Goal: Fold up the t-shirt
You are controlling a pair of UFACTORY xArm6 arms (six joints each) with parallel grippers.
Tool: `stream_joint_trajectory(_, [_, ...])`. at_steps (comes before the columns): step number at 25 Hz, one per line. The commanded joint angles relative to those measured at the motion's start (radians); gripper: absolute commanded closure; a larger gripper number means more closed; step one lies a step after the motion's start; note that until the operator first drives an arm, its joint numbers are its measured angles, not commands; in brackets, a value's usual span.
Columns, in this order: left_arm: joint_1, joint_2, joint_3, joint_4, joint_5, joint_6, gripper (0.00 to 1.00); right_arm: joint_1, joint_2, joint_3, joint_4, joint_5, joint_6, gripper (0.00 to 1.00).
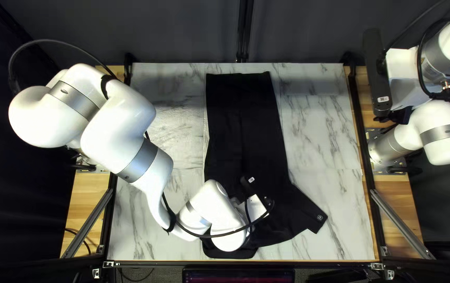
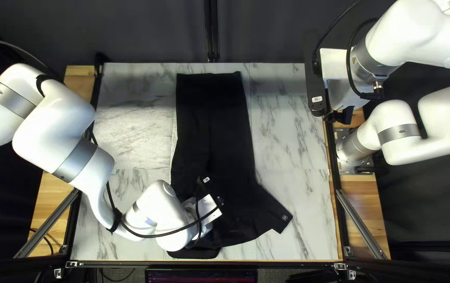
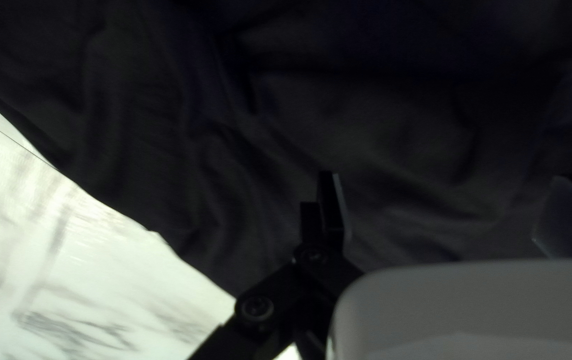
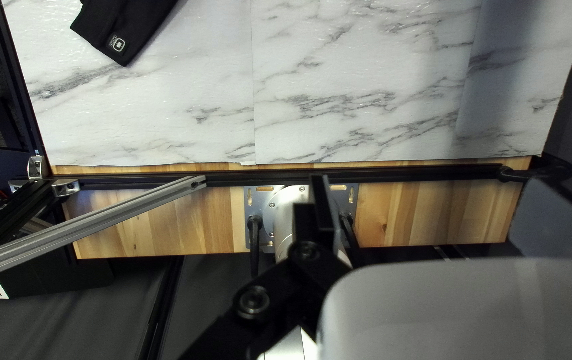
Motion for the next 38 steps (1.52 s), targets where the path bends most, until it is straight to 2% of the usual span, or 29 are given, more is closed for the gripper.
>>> stream_joint_trajectory(1, [-0.020,0.011,-0.009,0.059,0.006,-0.025,0.00,0.000,0.000,0.000,0.000,0.000,0.000,0.00])
stream_joint_trajectory(2, [-0.022,0.009,-0.005,0.071,0.004,-0.022,0.00,0.000,0.000,0.000,0.000,0.000,0.000,0.00])
stream_joint_trajectory(5, [-0.022,-0.040,0.084,0.153,-0.056,0.040,0.00,0.000,0.000,0.000,0.000,0.000,0.000,0.00])
stream_joint_trajectory(9, [-0.028,-0.115,0.191,0.239,-0.149,0.204,0.00,0.000,0.000,0.000,0.000,0.000,0.000,0.00])
stream_joint_trajectory(11, [-0.035,-0.130,0.195,0.242,-0.147,0.261,0.00,0.000,0.000,0.000,0.000,0.000,0.000,0.00])
stream_joint_trajectory(19, [-0.039,-0.136,0.199,0.244,-0.144,0.253,0.00,0.000,0.000,0.000,0.000,0.000,0.000,0.00])
stream_joint_trajectory(26, [-0.024,-0.010,0.050,0.232,-0.097,0.255,0.00,0.000,0.000,0.000,0.000,0.000,0.000,0.00])
stream_joint_trajectory(32, [-0.012,0.046,-0.027,0.211,-0.063,0.266,0.00,0.000,0.000,0.000,0.000,0.000,0.000,0.00])
stream_joint_trajectory(38, [0.018,0.115,-0.116,0.153,-0.073,0.377,0.00,0.000,0.000,0.000,0.000,0.000,0.000,0.00])
